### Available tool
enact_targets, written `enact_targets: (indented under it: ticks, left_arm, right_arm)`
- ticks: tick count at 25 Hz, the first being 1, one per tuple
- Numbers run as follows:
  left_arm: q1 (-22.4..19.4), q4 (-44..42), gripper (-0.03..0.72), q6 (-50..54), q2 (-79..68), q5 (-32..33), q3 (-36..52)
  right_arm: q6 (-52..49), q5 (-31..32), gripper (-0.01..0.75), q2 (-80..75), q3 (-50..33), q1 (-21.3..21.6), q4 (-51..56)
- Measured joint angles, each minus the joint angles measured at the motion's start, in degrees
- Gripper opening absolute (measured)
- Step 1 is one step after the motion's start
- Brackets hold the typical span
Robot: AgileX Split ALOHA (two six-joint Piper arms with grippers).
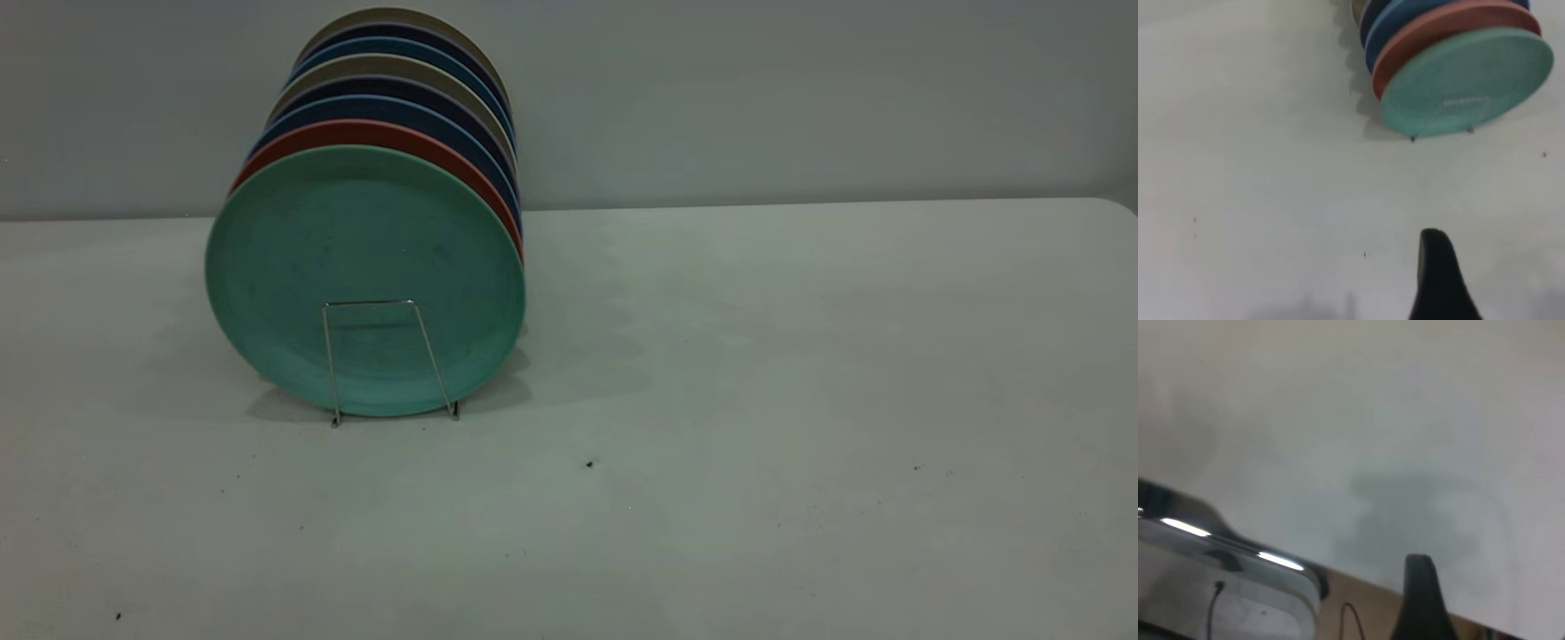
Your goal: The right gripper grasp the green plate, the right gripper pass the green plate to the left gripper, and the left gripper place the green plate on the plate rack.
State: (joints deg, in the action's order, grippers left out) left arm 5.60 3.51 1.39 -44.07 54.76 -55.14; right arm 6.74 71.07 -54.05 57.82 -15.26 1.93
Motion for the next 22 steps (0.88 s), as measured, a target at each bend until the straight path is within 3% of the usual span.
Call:
enact_targets:
  ticks: [10, 22]
  left_arm:
    - [0.0, 2.9, 0.482, 1.1, 25.5, 11.6, 12.0]
    - [0.0, 6.5, 0.553, 0.7, 44.8, 12.1, 15.9]
  right_arm:
    - [6.6, 0.0, 0.55, 27.3, -15.5, -0.1, 6.2]
    - [8.2, -2.9, 0.55, 48.8, -26.8, -0.1, 6.4]
